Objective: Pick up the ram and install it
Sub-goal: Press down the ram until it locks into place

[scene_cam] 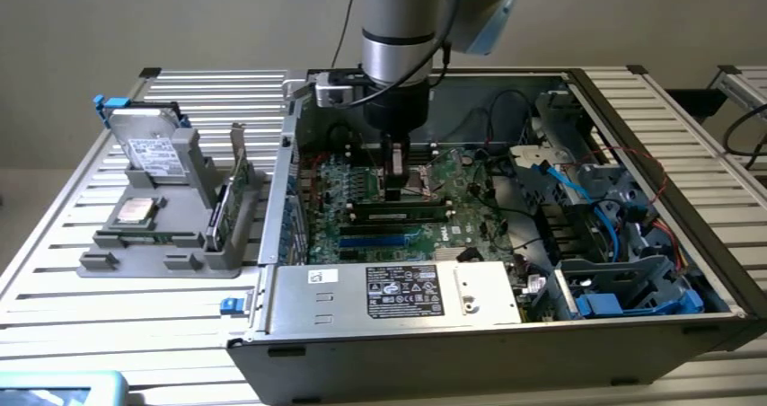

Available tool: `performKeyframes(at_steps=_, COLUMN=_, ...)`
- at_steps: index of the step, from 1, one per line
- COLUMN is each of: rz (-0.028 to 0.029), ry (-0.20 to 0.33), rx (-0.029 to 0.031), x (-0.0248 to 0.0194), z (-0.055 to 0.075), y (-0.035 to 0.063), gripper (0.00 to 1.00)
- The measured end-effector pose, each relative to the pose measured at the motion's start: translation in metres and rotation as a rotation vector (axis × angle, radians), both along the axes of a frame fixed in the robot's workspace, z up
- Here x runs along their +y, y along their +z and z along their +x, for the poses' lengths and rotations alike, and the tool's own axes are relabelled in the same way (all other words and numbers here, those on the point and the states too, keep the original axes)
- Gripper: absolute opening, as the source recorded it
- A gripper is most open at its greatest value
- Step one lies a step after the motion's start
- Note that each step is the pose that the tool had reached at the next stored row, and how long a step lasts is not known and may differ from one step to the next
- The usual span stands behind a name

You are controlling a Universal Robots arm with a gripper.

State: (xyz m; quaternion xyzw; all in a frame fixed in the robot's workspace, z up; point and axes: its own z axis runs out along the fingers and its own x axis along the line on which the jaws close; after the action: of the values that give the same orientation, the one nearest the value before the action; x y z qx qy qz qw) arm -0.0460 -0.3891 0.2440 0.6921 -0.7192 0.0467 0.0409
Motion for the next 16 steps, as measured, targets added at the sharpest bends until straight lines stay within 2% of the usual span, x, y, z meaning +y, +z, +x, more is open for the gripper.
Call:
performKeyframes(at_steps=7, rz=0.0001, ry=-0.002, rx=-0.0001, x=0.0000, z=0.008, y=0.0063, gripper=0.11)
performKeyframes(at_steps=13, rz=0.0001, ry=-0.002, rx=0.0008, x=-0.0006, z=0.019, y=0.0073, gripper=0.11)
performKeyframes(at_steps=16, rz=0.0002, ry=-0.002, rx=0.0017, x=-0.0012, z=0.020, y=0.0074, gripper=0.11)
